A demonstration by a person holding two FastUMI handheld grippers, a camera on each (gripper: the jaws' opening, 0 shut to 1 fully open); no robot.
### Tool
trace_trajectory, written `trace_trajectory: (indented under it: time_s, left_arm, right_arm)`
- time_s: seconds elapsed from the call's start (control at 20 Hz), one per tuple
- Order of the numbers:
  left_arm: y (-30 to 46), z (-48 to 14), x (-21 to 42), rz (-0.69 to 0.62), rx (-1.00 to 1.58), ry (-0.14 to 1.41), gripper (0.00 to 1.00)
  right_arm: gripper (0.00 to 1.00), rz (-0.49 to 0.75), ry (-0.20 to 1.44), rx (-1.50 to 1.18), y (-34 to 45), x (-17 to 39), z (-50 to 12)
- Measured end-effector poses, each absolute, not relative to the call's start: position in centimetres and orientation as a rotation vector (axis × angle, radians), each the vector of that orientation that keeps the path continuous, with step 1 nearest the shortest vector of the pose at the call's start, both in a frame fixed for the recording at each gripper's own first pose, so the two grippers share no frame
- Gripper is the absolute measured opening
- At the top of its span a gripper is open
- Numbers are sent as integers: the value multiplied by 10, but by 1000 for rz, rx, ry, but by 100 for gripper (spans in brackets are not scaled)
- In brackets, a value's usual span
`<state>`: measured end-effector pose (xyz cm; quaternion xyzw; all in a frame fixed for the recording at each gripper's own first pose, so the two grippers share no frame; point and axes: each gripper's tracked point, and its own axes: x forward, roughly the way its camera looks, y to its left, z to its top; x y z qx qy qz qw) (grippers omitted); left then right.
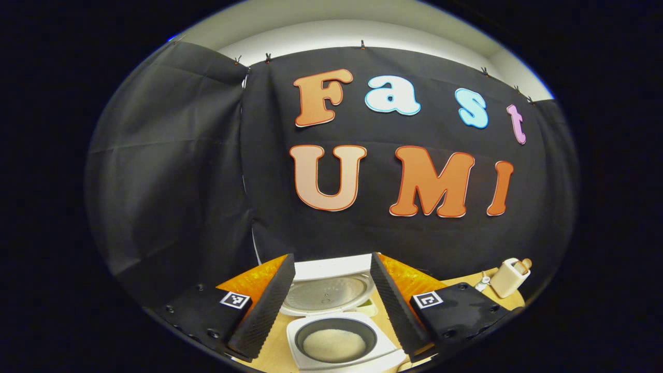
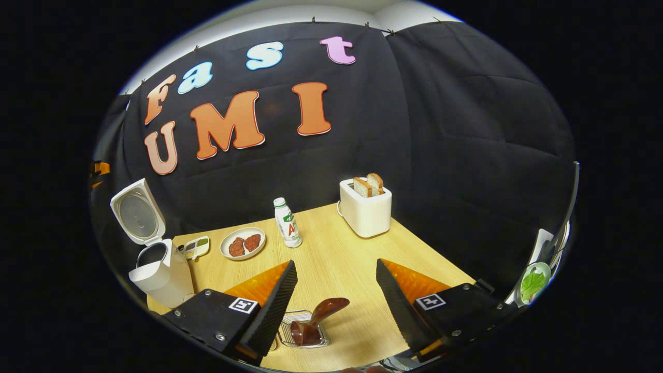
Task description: Close the left gripper, press the button to open the rice cooker; take a wooden spoon from the chopstick holder with the right hand, scoop a spoonful of rice and pour it into the rice cooker, then put the wooden spoon back into the chopstick holder.
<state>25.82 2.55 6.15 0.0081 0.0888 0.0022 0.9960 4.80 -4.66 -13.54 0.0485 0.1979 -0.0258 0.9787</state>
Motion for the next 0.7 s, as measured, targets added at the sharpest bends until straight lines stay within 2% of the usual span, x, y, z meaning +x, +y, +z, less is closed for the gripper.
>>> trace_trajectory:
  time_s: [0.35, 0.7]
  left_arm:
    - [25, 27, 337, 19, -3, 276, 98]
    - [32, -15, 380, 33, 4, 391, 99]
  right_arm:
    - [95, -98, 406, 91, -55, 53, -136]
    - [95, -122, 416, 94, -53, 53, -136]
